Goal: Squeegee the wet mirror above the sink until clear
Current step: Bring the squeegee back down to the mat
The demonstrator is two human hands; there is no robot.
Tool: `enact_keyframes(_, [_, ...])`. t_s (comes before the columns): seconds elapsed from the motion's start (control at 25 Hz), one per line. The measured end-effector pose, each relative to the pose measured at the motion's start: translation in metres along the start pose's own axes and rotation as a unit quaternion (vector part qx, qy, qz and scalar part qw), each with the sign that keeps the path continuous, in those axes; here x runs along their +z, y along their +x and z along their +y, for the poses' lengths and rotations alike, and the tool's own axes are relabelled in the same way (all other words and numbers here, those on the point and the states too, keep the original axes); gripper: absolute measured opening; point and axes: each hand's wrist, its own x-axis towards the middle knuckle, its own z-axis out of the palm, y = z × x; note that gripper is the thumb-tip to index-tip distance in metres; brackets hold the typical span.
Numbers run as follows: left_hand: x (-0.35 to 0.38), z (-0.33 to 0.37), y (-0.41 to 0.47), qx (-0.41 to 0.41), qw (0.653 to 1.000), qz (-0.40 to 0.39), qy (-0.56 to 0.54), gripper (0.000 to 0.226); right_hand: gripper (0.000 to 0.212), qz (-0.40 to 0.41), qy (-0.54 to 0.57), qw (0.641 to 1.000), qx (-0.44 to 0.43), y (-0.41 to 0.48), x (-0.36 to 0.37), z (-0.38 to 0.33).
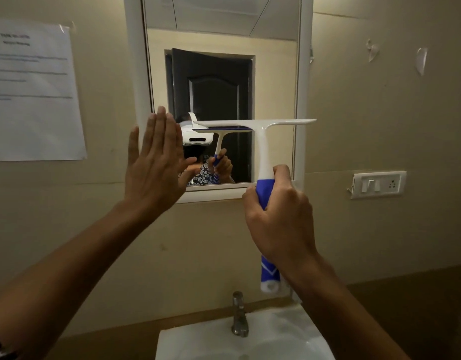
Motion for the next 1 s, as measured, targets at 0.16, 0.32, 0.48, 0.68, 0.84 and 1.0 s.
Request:
enact_keyframes(0.16, [-0.005,-0.005,-0.012,0.010,1.000,-0.010,-0.017,0.097,0.024,-0.028,-0.005,0.999,0.032,0.003,0.006,-0.002])
enact_keyframes(0.32, [-0.015,-0.006,-0.017,0.014,0.999,0.005,-0.040,0.098,0.021,0.004,-0.009,1.000,0.020,0.003,0.007,-0.008])
enact_keyframes(0.48, [-0.028,0.015,-0.024,0.013,0.996,0.023,-0.087,0.095,0.025,0.042,-0.036,0.998,0.012,0.003,0.002,-0.006])
enact_keyframes(0.68, [-0.035,0.074,-0.041,0.069,0.984,0.032,-0.160,0.090,0.025,0.083,-0.059,0.994,0.026,-0.010,-0.026,0.020])
enact_keyframes(0.84, [-0.027,0.141,-0.059,0.119,0.977,0.028,-0.176,0.086,0.021,0.105,-0.093,0.987,0.074,-0.028,-0.063,0.062])
enact_keyframes(1.0, [-0.010,0.216,-0.074,0.132,0.967,-0.014,-0.217,0.084,0.019,0.107,-0.131,0.979,0.118,-0.044,-0.110,0.116])
